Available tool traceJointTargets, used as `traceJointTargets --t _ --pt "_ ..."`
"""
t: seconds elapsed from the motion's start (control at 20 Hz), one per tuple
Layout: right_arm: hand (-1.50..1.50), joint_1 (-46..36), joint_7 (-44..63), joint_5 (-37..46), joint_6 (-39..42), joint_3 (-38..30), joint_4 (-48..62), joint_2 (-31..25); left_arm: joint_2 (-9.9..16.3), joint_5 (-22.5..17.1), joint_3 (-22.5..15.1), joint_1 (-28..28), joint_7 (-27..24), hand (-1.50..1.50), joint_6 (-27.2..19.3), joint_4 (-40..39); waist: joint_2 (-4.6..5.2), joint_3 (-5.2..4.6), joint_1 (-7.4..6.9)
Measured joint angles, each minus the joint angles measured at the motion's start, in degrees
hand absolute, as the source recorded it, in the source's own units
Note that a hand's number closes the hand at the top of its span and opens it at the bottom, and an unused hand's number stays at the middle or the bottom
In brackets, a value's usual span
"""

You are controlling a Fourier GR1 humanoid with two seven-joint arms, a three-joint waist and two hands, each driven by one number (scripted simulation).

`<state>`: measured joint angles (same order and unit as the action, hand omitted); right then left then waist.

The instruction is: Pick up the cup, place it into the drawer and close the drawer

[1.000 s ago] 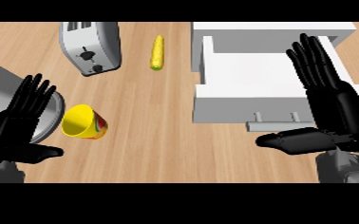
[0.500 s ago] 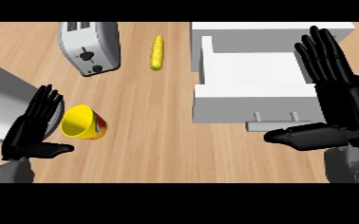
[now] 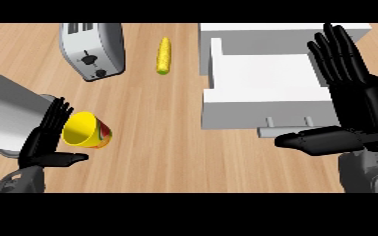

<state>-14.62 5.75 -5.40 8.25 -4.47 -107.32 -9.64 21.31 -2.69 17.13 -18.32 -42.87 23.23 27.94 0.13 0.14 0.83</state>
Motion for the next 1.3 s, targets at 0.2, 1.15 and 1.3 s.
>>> traceJointTargets --t 0.2,1.15,1.3 --pt "-1.50 -0.7 0.9 -0.8 0.6 -0.9 0.0 -0.7 0.6 2.1 -0.3 -1.8 -4.9 -1.50 -1.7 -6.9 0.10 -0.06 0.23" --pt "-1.50 -2.4 2.8 -2.5 1.8 -2.0 0.0 -1.9 -1.4 4.6 -0.5 -6.8 -11.9 -1.50 -4.6 -16.9 0.59 -0.45 0.86" --pt "-1.50 -2.4 2.5 -2.2 1.7 -2.0 0.3 -1.9 -1.6 4.5 -0.4 -8.0 -11.3 -1.50 -3.8 -17.3 0.65 -0.47 1.01"
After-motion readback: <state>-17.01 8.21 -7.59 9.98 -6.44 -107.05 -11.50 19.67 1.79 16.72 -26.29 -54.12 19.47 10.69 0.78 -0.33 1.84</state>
